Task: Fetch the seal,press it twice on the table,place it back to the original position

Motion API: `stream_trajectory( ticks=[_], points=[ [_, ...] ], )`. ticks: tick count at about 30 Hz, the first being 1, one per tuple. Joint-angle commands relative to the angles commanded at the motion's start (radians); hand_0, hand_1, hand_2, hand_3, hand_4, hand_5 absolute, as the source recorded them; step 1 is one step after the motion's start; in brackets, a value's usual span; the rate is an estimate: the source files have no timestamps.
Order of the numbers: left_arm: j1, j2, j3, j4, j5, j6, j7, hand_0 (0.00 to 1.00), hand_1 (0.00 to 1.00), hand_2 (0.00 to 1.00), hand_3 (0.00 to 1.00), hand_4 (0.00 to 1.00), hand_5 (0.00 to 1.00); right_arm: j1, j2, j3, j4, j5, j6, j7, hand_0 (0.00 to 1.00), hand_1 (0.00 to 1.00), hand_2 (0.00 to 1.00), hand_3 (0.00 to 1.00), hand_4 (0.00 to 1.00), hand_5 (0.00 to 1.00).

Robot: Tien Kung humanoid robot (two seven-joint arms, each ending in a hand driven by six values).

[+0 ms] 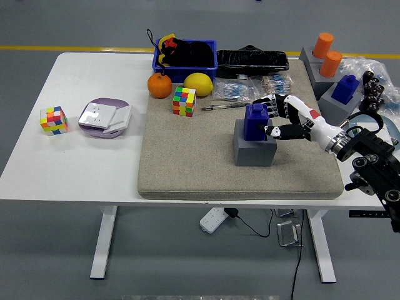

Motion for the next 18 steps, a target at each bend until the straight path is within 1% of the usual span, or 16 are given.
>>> stream_trajectory(
  ticks=[18],
  points=[
    [0.000, 0.000, -0.003, -0.002, 0.001, -0.002, -0.002, 0.847, 0.830, 0.804, 0.859, 0.855, 0.470, 0.008, -0.017, 0.011, -0.010, -0.015, 0.003, 0.008, 0.450, 0.381, 0.404, 0.443, 0.509, 0.002]
  ],
)
